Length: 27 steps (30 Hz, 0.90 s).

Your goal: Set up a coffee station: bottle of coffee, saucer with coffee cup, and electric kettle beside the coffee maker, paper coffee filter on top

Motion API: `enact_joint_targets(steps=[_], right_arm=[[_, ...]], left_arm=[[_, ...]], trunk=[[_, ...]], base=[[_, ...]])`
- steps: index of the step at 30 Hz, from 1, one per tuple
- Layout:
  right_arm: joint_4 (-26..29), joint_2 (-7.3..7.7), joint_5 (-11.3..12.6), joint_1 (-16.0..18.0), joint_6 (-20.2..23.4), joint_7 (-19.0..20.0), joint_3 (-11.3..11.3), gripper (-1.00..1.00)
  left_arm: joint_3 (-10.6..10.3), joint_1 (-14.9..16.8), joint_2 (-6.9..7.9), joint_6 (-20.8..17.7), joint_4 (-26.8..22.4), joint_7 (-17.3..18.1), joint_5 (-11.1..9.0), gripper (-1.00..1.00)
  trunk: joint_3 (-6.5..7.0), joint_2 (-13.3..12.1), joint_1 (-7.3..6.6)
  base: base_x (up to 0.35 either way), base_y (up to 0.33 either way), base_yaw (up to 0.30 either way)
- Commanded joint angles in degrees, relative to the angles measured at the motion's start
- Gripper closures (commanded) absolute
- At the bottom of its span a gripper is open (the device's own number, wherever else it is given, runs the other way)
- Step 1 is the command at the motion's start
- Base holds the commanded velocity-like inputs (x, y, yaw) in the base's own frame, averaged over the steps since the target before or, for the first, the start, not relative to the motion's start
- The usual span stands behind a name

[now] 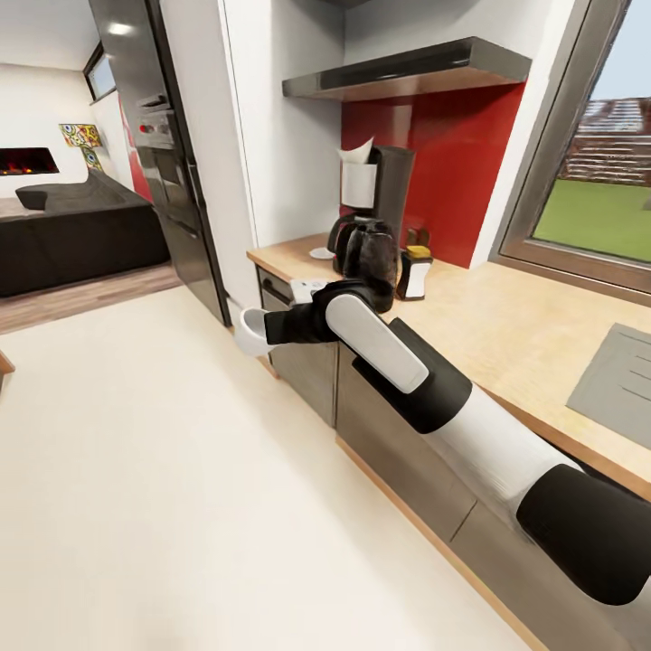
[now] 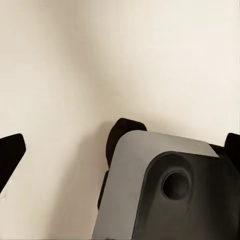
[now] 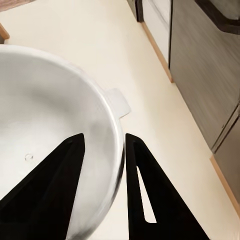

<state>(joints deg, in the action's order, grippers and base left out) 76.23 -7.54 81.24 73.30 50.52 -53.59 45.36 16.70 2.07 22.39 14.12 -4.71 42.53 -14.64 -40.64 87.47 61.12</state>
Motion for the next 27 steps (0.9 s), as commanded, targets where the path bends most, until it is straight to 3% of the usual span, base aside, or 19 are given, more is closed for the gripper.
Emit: enact_joint_targets(steps=[1,4,7,11,14,19,23,27], right_arm=[[0.0,-0.02,0.4,0.1,0.1,-0.6,0.0,1.00],[0.0,-0.02,0.5,0.1,0.1,-0.6,0.1,1.00],[0.0,-0.02,0.4,0.1,0.1,-0.6,0.1,1.00],[0.0,-0.02,0.4,0.1,0.1,-0.6,0.1,1.00],[-0.1,-0.02,0.4,0.1,0.0,-0.6,0.1,1.00],[-0.1,0.00,0.4,0.1,0.1,-0.6,0.0,1.00],[-0.2,0.05,0.4,0.1,0.1,-0.6,0.0,1.00],[-0.3,0.06,0.3,0.0,0.0,-0.6,0.1,1.00]], left_arm=[[0.3,0.0,0.01,0.1,-1.1,0.2,0.0,-1.00],[1.4,0.0,0.00,-0.5,-11.1,-0.4,0.0,-1.00],[2.0,0.0,-0.03,-3.0,-17.9,-1.7,0.0,-1.00],[2.6,0.0,-0.24,-14.8,-31.8,-7.1,0.1,-1.00],[2.7,0.0,-1.51,-20.0,-38.3,-9.5,0.1,-1.00],[2.8,0.0,-5.47,-22.6,-41.4,-10.9,0.4,-1.00],[2.9,-0.1,-6.27,-21.5,-39.3,-11.1,0.5,-1.00],[2.9,-0.1,-6.47,-16.3,-37.8,-11.1,0.6,-1.00]], trunk=[[-0.06,0.0,0.03],[-0.06,0.0,0.03],[-0.06,0.0,0.03],[-0.06,0.0,0.03],[-0.06,0.0,0.03],[-0.06,0.0,0.03],[-0.06,0.0,0.03],[-0.06,0.0,0.03]], base=[[0.287,0.202,0.000],[0.296,0.164,0.000],[0.302,0.138,0.000],[0.305,0.123,0.000],[0.306,0.109,0.000],[0.252,0.064,0.000],[0.086,0.016,0.000],[0.095,0.070,0.000]])
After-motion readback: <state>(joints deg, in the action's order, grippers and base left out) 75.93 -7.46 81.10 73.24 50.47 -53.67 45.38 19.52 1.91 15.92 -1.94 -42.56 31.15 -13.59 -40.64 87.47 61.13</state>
